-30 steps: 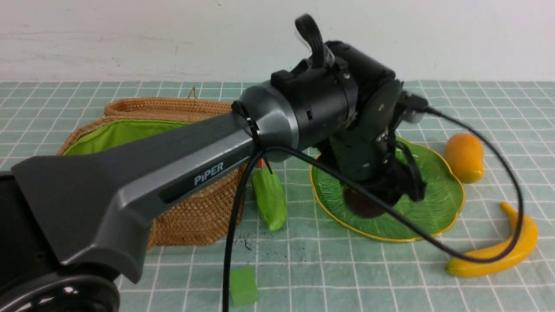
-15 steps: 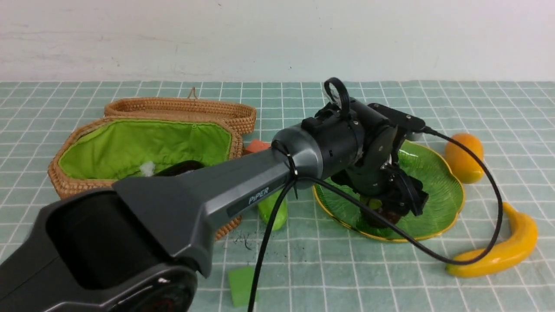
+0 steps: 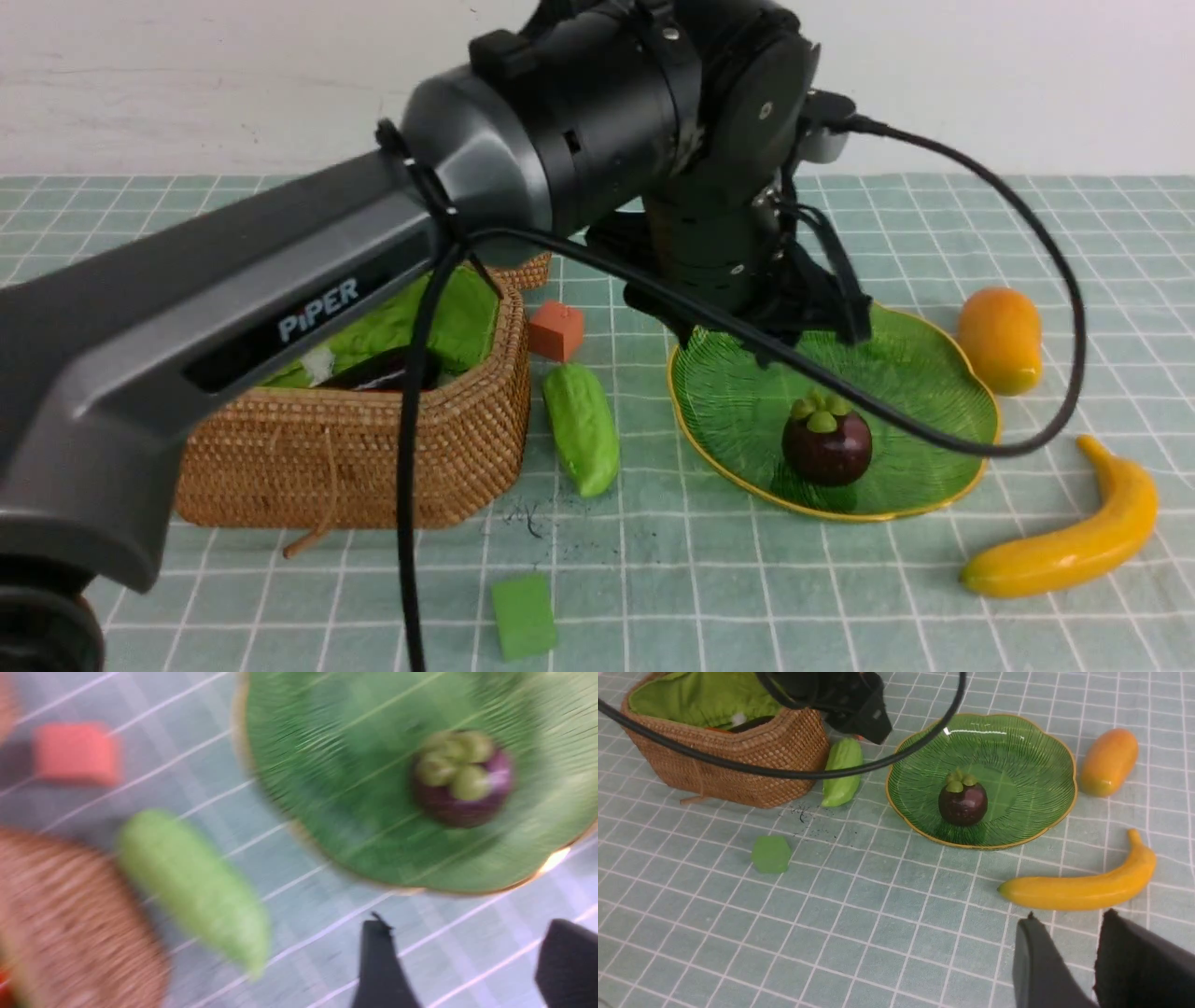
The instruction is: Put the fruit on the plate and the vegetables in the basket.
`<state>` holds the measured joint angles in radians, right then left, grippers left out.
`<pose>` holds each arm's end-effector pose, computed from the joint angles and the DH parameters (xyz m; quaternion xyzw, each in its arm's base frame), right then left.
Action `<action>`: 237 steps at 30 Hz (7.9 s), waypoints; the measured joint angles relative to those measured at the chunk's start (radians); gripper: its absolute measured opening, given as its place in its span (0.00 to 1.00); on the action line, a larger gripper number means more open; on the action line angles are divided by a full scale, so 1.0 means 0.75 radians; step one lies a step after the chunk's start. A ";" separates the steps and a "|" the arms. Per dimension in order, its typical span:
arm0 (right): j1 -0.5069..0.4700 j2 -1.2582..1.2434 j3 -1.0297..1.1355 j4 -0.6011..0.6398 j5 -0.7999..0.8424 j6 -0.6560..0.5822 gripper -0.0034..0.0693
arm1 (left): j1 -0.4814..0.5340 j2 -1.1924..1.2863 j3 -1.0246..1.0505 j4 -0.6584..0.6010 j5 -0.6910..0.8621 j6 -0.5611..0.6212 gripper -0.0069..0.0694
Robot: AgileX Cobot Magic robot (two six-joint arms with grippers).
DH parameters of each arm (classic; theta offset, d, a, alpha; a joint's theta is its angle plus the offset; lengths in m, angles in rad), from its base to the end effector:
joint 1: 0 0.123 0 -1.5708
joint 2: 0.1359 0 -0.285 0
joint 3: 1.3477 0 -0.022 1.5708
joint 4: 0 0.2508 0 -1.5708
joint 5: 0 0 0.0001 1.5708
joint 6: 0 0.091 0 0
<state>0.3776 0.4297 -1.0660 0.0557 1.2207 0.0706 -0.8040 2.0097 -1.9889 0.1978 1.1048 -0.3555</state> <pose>0.0100 0.0091 0.4149 -0.1365 0.8481 0.1403 0.4923 0.3236 -0.3128 0.3239 0.2326 0.9317 -0.0624 0.2720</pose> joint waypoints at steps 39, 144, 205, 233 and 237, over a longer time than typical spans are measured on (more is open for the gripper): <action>0.000 0.000 0.000 0.019 0.030 -0.050 0.33 | 0.082 0.383 0.132 0.396 -0.059 -0.457 0.61; -0.714 1.644 -0.293 0.304 -0.416 -0.168 0.49 | -0.120 -2.131 1.950 -0.128 -0.963 0.165 0.07; -0.628 2.338 -1.273 0.332 -0.260 -0.143 0.76 | -0.120 -2.131 1.950 -0.082 -1.101 0.165 0.08; -0.138 2.030 -1.260 0.207 0.009 -0.132 0.67 | -0.120 -2.131 1.950 0.145 -0.827 0.025 0.09; -0.137 1.793 -1.157 0.179 0.011 -0.146 0.40 | -0.120 -2.157 1.967 0.166 -0.834 -0.097 0.09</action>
<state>0.2752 1.7743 -1.9337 0.1901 1.2287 -0.0391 -0.8936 0.3922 -0.5135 0.3226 0.4795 -0.4281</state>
